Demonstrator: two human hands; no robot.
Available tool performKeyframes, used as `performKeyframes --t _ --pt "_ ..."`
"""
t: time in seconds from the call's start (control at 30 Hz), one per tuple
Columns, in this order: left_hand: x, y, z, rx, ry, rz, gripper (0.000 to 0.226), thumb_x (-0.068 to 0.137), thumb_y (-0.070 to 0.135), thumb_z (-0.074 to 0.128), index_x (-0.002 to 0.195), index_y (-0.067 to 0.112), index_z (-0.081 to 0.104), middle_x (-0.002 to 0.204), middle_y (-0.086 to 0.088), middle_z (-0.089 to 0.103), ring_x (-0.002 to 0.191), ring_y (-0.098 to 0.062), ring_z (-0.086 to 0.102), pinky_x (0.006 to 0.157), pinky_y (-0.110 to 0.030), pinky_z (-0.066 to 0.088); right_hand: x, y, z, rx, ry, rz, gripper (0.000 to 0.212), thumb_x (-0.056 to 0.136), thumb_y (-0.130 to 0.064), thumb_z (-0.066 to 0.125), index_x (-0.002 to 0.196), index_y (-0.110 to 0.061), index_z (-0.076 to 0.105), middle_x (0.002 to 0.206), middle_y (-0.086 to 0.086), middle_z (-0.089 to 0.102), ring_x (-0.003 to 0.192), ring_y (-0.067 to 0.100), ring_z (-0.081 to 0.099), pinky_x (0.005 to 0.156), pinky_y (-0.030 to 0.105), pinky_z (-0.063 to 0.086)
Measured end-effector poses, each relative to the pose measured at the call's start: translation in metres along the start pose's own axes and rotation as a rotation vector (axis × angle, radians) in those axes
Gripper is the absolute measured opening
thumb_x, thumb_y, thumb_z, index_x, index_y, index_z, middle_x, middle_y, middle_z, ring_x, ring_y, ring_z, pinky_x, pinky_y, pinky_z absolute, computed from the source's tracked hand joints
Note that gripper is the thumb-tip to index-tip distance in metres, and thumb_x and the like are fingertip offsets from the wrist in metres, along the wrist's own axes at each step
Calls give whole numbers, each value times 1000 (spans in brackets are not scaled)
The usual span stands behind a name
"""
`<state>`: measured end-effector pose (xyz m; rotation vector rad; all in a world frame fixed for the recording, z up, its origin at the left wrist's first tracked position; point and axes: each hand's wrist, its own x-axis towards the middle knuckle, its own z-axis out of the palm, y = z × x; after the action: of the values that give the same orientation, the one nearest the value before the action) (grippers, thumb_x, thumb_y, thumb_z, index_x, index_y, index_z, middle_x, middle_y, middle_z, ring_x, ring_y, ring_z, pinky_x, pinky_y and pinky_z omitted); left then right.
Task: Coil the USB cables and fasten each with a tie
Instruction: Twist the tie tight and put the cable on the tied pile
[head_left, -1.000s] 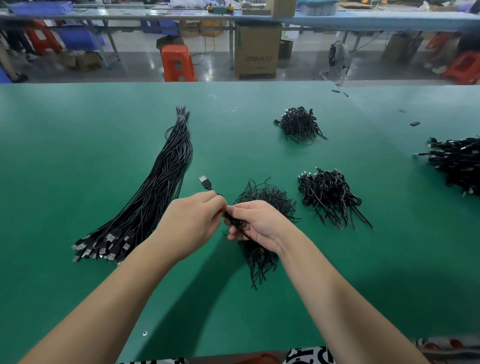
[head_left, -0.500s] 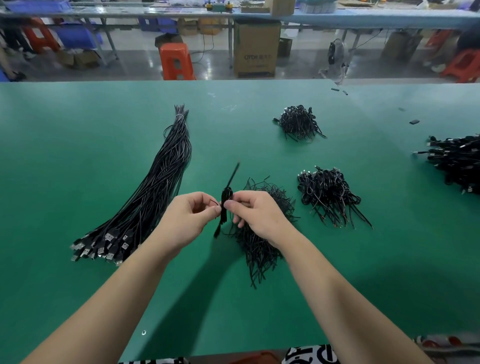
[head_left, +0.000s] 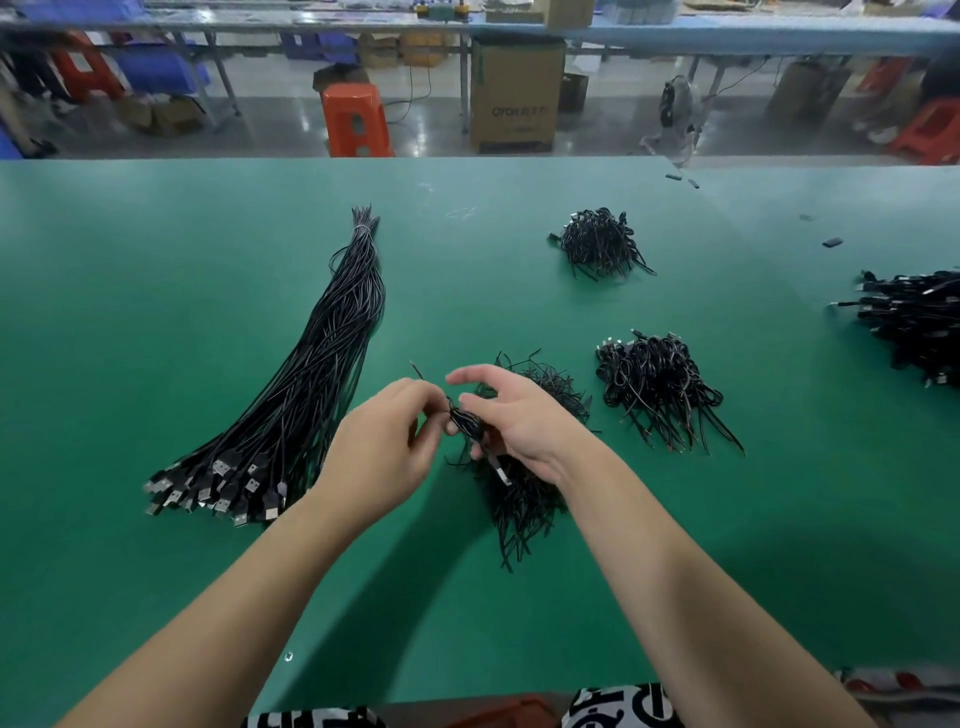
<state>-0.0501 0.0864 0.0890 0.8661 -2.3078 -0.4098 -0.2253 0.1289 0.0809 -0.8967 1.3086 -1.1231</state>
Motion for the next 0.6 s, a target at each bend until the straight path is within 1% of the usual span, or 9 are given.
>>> performKeyframes --t 0.07,0.13,0.2,0.27,0.33,0.37,0.43,0.53,0.6 --pt "7 -2 0 -280 -8 -302 15 91 11 67 80 20 64 60 13 55 51 -5 45 52 -18 37 -3 -1 -1 -1 -87 -117 28 100 -2 56 121 -20 61 88 10 70 62 21 58 62 29 54" --pt "11 -3 -1 -645 -25 -527 18 93 7 65 77 16 66 55 8 50 48 -9 38 49 -24 31 -4 -1 0 -49 -109 -207 26 94 -3 66 115 -18 67 93 7 69 66 18 59 70 30 56" --pt "11 -3 -4 -818 -55 -617 18 94 5 63 78 11 67 60 -5 46 50 -14 35 51 -27 28 -2 -2 2 -140 -35 -255 18 91 -9 72 105 -20 73 90 -3 72 64 12 57 70 28 55" --pt "10 -2 -4 -775 -71 -594 18 94 7 64 78 13 67 60 -3 49 50 -12 36 50 -26 29 0 -1 2 -206 70 -241 10 91 -20 75 96 -28 71 78 -13 71 59 9 56 68 23 52" --pt "10 -1 -4 -549 -28 -464 16 93 11 67 79 17 66 58 13 55 49 -5 41 49 -19 34 1 0 3 -203 116 -215 3 92 -26 73 92 -28 70 62 -10 64 53 11 52 61 22 49" --pt "9 0 -4 -389 12 -350 13 93 12 67 81 18 65 61 15 57 51 -4 45 52 -18 37 0 0 4 -179 112 -207 3 94 -26 71 91 -26 71 56 -8 59 50 12 49 56 23 48" --pt "6 2 -5 -57 77 -42 8 93 9 63 87 14 65 75 10 61 63 -9 53 61 -26 47 -1 -1 7 -146 90 -169 15 98 -27 66 87 -20 74 52 -1 55 45 14 43 50 24 43" --pt "4 -2 -4 308 61 362 11 84 -2 65 92 5 68 83 -7 64 72 -28 62 60 -39 54 -4 -3 7 -80 45 -30 23 99 -28 64 83 -16 76 69 3 71 43 9 37 43 23 38" --pt "4 -5 -4 350 47 404 11 84 -3 67 92 4 68 82 -8 64 71 -30 62 60 -41 54 -4 -3 7 -53 64 9 14 98 -25 65 93 -14 72 74 7 70 42 9 36 40 22 37"
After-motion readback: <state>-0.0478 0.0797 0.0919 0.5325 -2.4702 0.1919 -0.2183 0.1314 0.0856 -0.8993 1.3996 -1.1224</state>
